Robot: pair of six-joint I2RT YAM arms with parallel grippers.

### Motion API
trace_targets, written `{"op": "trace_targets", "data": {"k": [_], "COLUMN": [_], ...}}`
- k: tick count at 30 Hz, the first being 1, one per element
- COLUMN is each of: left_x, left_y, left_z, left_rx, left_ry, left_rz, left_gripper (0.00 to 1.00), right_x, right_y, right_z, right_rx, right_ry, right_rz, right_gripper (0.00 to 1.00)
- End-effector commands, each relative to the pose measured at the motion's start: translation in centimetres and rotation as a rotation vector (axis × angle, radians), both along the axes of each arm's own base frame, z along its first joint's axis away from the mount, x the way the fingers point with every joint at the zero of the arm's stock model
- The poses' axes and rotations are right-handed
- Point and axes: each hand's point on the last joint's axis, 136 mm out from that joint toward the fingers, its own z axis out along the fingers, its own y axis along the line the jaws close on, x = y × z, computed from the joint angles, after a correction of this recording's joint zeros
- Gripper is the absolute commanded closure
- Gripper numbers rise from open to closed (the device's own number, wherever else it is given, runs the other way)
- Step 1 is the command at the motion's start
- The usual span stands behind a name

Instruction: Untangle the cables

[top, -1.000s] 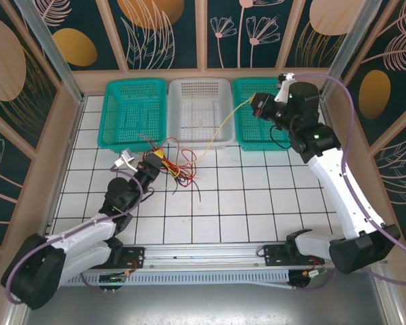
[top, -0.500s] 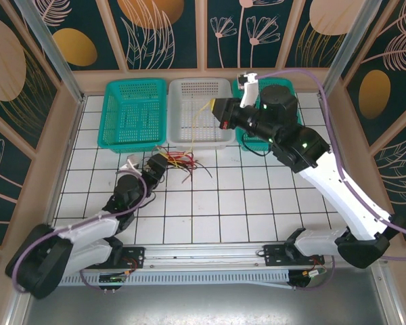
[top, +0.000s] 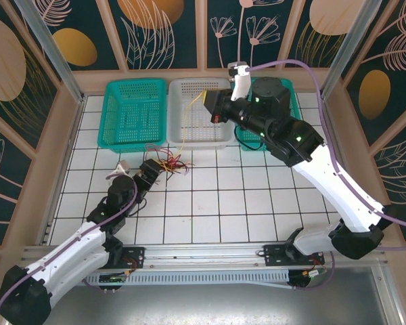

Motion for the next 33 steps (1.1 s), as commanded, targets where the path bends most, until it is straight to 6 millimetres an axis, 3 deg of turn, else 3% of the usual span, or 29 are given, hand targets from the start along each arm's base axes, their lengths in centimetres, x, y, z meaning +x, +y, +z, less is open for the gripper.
{"op": "trace_targets", "data": {"k": [1, 3, 5, 9, 14, 17, 21, 24, 28, 30, 31, 32, 33], "left_x": [-0.3, -0.1, -0.2, -2.4, -2.9, -3.6, -4.7, -4.8, -3.2, -2.1, -1.6, -1.2, -1.0], "left_y": [-2.1, -3.2, -3.8, -3.9, -4.6, -2.6, 1.8, 2.2, 1.6, 0.7, 0.4, 0.3, 0.3], "left_z": [1.0, 1.5, 0.8, -4.2, -4.5, -5.4, -7.3, -7.7, -6.7, -5.7, -5.2, -4.8, -4.6], "left_rx": [-0.187, -0.26, -0.285, -0.329, -0.49, -0.433, -0.229, -0.083, 0.093, 0.09, 0.078, 0.067, 0.059], "left_ry": [0.068, 0.101, 0.176, 0.472, 0.52, 0.581, 0.649, 0.688, 0.661, 0.596, 0.562, 0.535, 0.527], "left_rz": [-0.053, -0.074, -0.079, -0.034, -0.019, 0.091, 0.221, 0.164, 0.041, -0.011, -0.016, -0.016, -0.009], "left_gripper": [0.01, 0.01, 0.01, 0.02, 0.01, 0.01, 0.01, 0.01, 0.01, 0.12, 0.35, 0.64, 0.8], "right_x": [-0.1, -0.1, -0.1, -0.4, -0.7, -0.7, -0.8, -1.0, -1.2, -1.2, -1.3, -1.5, -1.5], "right_y": [0.0, 0.1, 0.1, 0.1, 0.4, 0.2, -1.2, -2.0, -2.3, -2.5, -2.7, -3.0, -3.4], "right_z": [1.6, 1.2, 0.8, 0.5, 0.4, 0.4, 1.3, 2.1, 3.2, 4.0, 4.5, 4.9, 5.3], "right_rx": [0.059, 0.066, 0.069, 0.077, 0.102, 0.11, 0.11, 0.116, 0.119, 0.123, 0.129, 0.135, 0.143], "right_ry": [-0.05, -0.044, -0.038, -0.038, -0.042, -0.046, -0.076, -0.091, -0.109, -0.122, -0.131, -0.14, -0.147], "right_rz": [-0.006, -0.002, -0.003, 0.008, 0.031, 0.026, -0.021, -0.034, -0.035, -0.039, -0.04, -0.045, -0.052], "right_gripper": [1.0, 1.0, 1.0, 1.0, 1.0, 1.0, 1.0, 1.0, 1.0, 1.0, 1.0, 1.0, 1.0]}}
